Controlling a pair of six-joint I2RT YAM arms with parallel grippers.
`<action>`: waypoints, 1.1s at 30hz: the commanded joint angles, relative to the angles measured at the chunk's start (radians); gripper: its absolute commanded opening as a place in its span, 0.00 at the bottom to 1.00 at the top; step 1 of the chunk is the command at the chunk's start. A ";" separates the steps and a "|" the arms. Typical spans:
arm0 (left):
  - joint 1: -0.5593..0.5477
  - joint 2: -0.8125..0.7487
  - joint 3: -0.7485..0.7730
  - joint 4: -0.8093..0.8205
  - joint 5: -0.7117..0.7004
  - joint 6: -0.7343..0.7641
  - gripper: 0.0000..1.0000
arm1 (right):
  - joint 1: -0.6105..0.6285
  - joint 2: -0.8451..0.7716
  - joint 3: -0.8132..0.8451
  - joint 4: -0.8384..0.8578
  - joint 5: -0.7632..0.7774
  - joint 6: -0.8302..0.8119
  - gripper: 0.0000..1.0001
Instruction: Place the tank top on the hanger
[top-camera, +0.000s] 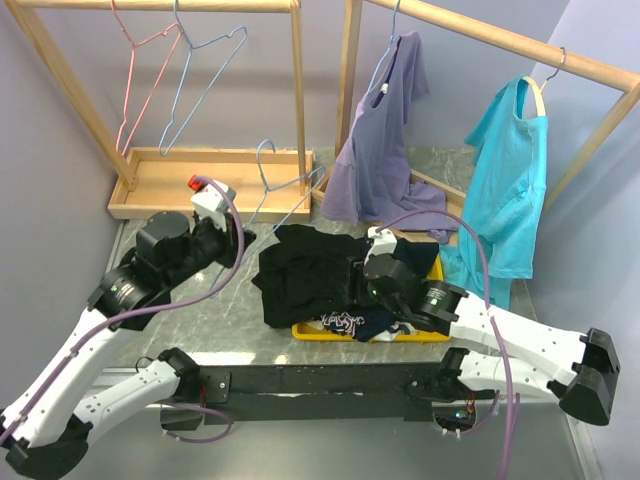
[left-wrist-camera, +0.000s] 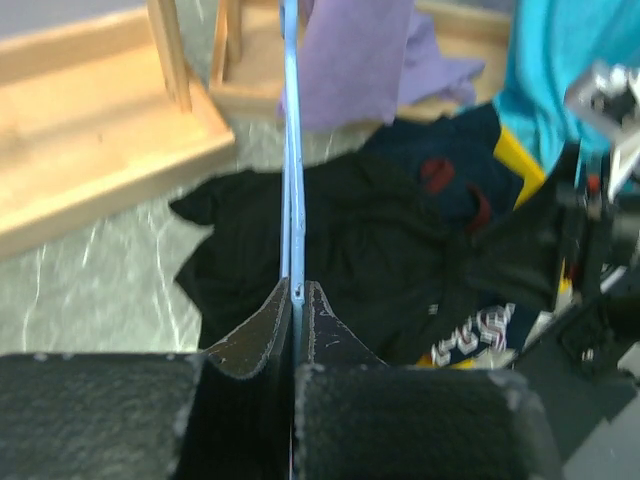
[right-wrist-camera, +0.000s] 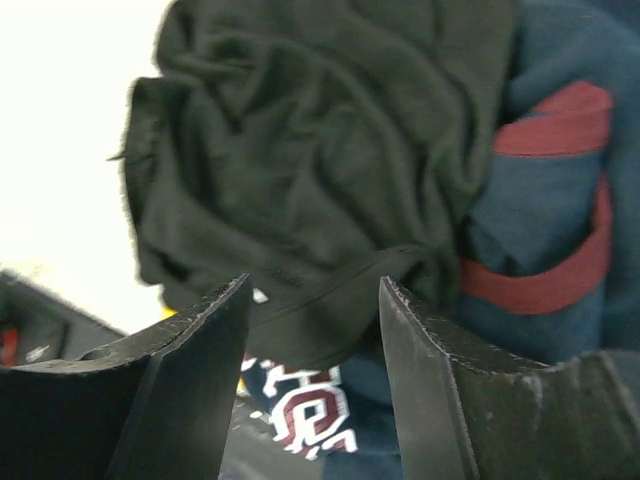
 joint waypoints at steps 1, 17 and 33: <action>-0.007 -0.049 0.012 -0.152 -0.025 0.000 0.01 | 0.007 0.046 0.054 -0.028 0.123 0.016 0.62; -0.103 -0.038 0.055 -0.212 0.026 0.063 0.01 | 0.013 -0.093 -0.046 -0.109 0.042 0.093 0.00; -0.413 -0.093 0.079 -0.329 -0.037 0.117 0.01 | 0.038 -0.375 -0.251 -0.154 -0.059 0.231 0.10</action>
